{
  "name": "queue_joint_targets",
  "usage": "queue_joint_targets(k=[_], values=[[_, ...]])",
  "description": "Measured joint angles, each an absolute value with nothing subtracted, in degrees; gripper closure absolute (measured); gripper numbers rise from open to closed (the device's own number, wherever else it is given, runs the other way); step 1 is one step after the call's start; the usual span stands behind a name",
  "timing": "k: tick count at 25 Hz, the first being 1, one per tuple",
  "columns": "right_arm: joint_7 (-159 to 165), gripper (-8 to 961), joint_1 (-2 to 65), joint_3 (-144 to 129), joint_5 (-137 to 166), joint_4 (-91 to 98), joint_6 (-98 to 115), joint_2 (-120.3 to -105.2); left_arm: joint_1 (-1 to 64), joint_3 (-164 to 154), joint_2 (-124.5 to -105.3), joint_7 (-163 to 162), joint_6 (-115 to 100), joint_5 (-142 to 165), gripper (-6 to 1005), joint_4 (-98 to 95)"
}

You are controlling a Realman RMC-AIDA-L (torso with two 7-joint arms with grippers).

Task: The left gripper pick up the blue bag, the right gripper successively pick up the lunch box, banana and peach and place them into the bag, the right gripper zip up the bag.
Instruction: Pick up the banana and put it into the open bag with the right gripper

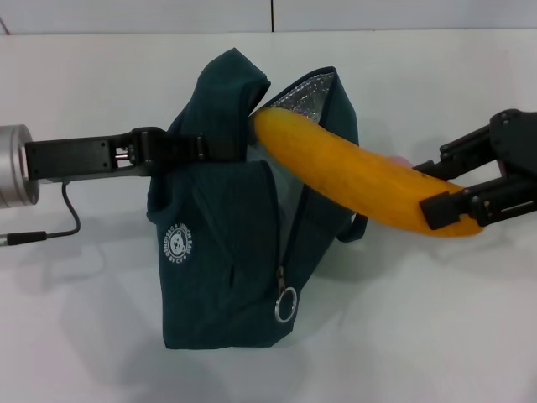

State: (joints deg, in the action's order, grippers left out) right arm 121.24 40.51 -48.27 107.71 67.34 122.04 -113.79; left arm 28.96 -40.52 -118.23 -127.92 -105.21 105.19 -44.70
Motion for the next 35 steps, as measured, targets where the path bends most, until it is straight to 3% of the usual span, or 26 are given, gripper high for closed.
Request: queue_joint_targets(k=[16,23,35], values=[[120.89,498,44.25,-51.18,111.32,53.68,119.28,-113.27,29.36,-42.58,-118.82,-127.22,-105.2,105.17,947,-44.73],[121.13,499,44.5,-51.22,112.04,49.87,118.98,-111.82,29.31,-42.49,-118.83,-127.15,-105.14,105.02,947,-44.74],[120.84,495,44.77,-52.2,112.24,45.31,120.93,-111.75,28.82,-42.45,-118.73,-126.54,-104.58,104.59,947,-44.32]])
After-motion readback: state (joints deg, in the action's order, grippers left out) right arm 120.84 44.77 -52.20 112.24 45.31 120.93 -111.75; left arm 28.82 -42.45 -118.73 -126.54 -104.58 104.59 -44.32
